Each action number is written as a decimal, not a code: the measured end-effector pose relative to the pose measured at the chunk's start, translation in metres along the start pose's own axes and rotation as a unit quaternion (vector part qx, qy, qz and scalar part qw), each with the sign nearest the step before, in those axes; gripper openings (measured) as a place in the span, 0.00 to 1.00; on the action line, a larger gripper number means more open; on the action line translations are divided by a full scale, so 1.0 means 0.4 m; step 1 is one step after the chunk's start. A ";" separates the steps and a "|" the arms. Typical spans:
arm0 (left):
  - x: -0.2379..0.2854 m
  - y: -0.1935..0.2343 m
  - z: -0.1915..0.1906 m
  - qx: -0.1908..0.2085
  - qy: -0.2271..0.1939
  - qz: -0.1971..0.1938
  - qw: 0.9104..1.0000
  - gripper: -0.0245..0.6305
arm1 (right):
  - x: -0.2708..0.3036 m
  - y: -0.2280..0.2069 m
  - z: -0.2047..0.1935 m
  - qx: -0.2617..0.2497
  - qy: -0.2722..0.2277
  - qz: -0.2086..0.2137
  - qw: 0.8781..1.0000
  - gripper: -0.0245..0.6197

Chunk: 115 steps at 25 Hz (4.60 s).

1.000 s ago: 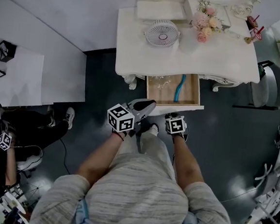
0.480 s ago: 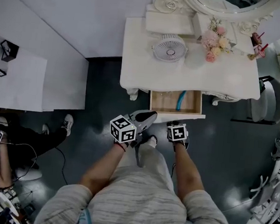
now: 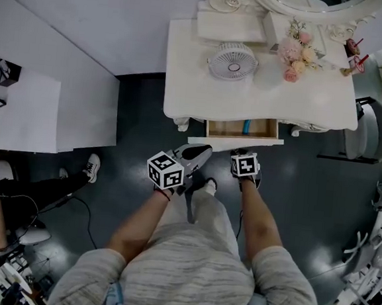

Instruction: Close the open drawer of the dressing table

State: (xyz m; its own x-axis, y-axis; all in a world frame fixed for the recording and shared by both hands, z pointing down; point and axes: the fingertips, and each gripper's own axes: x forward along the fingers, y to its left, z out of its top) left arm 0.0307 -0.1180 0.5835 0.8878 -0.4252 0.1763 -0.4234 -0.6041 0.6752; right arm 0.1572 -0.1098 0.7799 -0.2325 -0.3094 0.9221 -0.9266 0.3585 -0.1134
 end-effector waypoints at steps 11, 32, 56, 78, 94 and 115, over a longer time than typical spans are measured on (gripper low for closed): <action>0.017 0.030 -0.002 -0.002 0.008 -0.006 1.000 0.07 | 0.033 -0.037 0.092 0.010 -0.022 -0.019 1.000 0.22; 0.034 0.084 0.050 0.005 0.015 -0.017 1.000 0.07 | 0.063 -0.059 0.192 0.018 -0.051 -0.047 0.997 0.22; 0.049 0.112 0.023 0.001 0.015 -0.015 1.000 0.07 | 0.082 -0.094 0.266 0.041 -0.109 -0.082 0.990 0.22; 0.066 0.135 0.032 -0.003 0.006 -0.015 1.000 0.07 | 0.088 -0.075 0.285 0.036 -0.090 -0.051 0.994 0.32; 0.028 0.086 0.076 0.012 -0.005 -0.007 1.000 0.07 | -0.070 -0.004 0.186 0.075 -0.098 -0.005 0.992 0.34; -0.036 -0.075 0.085 0.054 0.003 -0.009 0.998 0.07 | -0.407 0.084 0.240 0.041 -0.232 0.045 0.971 0.06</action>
State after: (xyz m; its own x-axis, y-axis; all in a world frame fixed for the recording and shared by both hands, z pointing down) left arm 0.0243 -0.1165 0.5365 0.8962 -0.4103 0.1688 -0.4242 -0.6811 0.5968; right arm 0.1357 -0.1319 0.5904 -0.4042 -0.6501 0.6435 -0.9123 0.3377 -0.2318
